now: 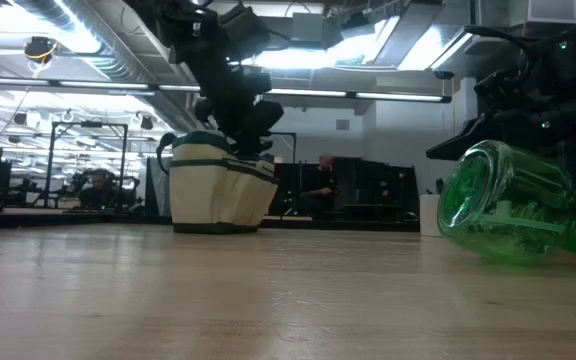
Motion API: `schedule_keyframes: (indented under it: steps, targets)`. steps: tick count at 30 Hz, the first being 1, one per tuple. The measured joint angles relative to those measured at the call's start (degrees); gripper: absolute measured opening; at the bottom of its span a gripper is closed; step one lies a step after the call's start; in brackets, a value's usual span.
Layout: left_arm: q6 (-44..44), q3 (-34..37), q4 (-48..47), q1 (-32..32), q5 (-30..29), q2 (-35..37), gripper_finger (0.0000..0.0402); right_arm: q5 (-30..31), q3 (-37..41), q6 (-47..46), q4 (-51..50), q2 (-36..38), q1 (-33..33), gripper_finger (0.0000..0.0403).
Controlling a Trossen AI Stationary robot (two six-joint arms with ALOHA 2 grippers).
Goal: Pick & Place Garden tools in Gardening bag
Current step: Put the shear cutter into the gardening bag, then put the spray bottle into the gardening bag
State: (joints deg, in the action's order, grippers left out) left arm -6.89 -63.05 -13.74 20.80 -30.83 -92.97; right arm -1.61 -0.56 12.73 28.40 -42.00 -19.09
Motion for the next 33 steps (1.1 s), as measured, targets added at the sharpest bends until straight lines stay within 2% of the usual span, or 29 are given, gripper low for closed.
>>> schedule_keyframes:
  steps: [6, 22, 33]
  targets:
    - [0.9, 0.0, 0.2, 0.0, -0.7, 0.0, 0.004, 0.0, 0.0, 0.0, 0.0, 0.0, 0.0, 0.0158]
    - [0.7, 0.0, 0.2, -0.6, 0.3, 0.0, 0.0102, 0.0, 0.0, 0.0, 0.0, 0.0, 0.0, 0.0158]
    - [3.2, -0.1, 1.2, -3.0, -0.8, 3.7, 0.0123, 0.0, 0.0, 0.0, 0.0, 0.0, 0.0, 0.0158]
